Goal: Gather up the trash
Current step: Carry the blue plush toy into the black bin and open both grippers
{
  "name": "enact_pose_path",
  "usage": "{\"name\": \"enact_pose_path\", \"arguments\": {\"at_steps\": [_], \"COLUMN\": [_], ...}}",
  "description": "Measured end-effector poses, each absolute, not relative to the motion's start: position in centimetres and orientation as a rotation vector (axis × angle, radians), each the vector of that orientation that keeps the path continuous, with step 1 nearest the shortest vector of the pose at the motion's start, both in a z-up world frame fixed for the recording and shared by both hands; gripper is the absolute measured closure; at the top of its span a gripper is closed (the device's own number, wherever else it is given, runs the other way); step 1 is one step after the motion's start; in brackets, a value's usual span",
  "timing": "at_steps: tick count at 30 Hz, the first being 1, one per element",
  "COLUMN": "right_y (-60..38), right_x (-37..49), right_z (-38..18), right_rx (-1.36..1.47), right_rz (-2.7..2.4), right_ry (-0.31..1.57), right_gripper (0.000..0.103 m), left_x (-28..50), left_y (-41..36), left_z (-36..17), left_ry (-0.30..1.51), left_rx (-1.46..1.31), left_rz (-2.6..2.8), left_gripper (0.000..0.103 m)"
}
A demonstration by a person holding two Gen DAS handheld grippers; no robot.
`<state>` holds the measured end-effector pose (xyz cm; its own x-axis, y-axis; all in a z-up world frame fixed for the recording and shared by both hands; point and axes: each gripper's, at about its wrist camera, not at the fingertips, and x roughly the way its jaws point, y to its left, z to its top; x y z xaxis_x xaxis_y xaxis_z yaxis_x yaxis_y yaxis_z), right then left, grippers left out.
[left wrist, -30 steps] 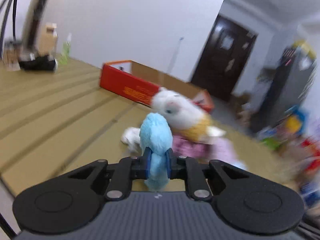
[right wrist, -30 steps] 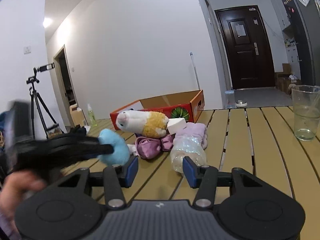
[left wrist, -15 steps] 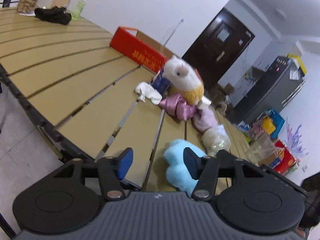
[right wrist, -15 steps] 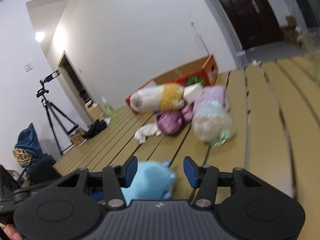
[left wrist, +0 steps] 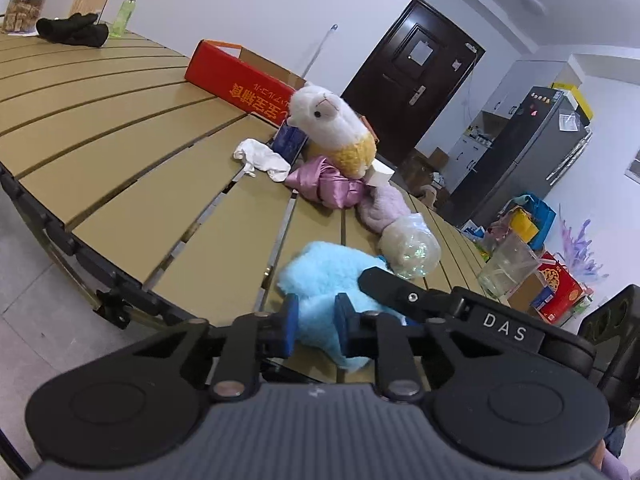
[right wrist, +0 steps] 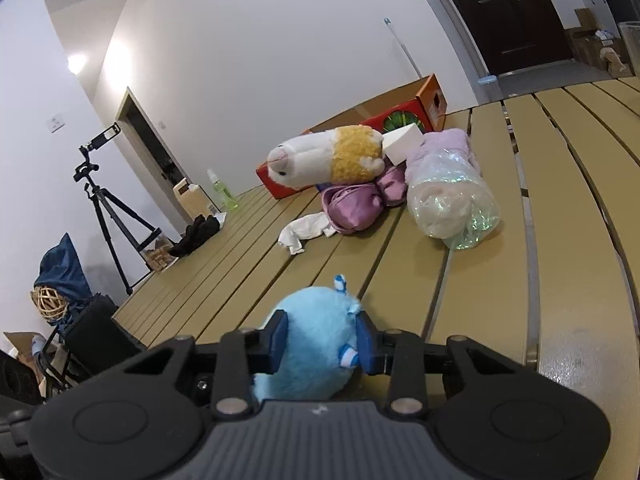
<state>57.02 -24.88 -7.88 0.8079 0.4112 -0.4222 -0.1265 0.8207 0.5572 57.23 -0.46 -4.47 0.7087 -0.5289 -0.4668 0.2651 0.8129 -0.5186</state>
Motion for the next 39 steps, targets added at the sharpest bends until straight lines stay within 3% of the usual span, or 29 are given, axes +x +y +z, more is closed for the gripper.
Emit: {"name": "enact_pose_path", "arguments": {"at_steps": [7, 13, 14, 16, 17, 21, 25, 39], "right_y": [-24.2, -23.8, -24.2, -24.9, -25.2, -26.4, -26.9, -24.2], "right_x": [55.8, 53.6, 53.5, 53.2, 53.1, 53.1, 53.8, 50.7], "right_z": [-7.2, -7.1, -7.2, -7.4, -7.6, -8.3, -8.9, -7.9], "right_rx": [0.554, 0.484, 0.5, 0.521, 0.532, 0.595, 0.657, 0.538], "right_rz": [0.365, 0.352, 0.353, 0.355, 0.359, 0.362, 0.368, 0.499], "right_ry": [0.568, 0.555, 0.561, 0.569, 0.571, 0.585, 0.606, 0.618], "right_gripper": [0.078, 0.078, 0.079, 0.079, 0.079, 0.079, 0.079, 0.08], "left_x": [55.2, 52.7, 52.4, 52.3, 52.3, 53.0, 53.6, 48.9], "left_y": [-0.8, 0.4, 0.7, 0.9, 0.8, 0.2, -0.4, 2.4], "left_z": [-3.2, -3.7, -4.1, -4.8, -5.1, -4.9, -4.7, -4.5], "left_ry": [0.591, 0.6, 0.606, 0.632, 0.637, 0.616, 0.601, 0.598], "left_rx": [-0.445, -0.417, -0.418, -0.441, -0.453, -0.466, -0.487, -0.512], "left_rz": [-0.487, -0.43, -0.417, -0.414, -0.411, -0.429, -0.448, -0.414], "left_gripper": [0.092, 0.089, 0.085, 0.05, 0.048, 0.05, 0.068, 0.074]}}
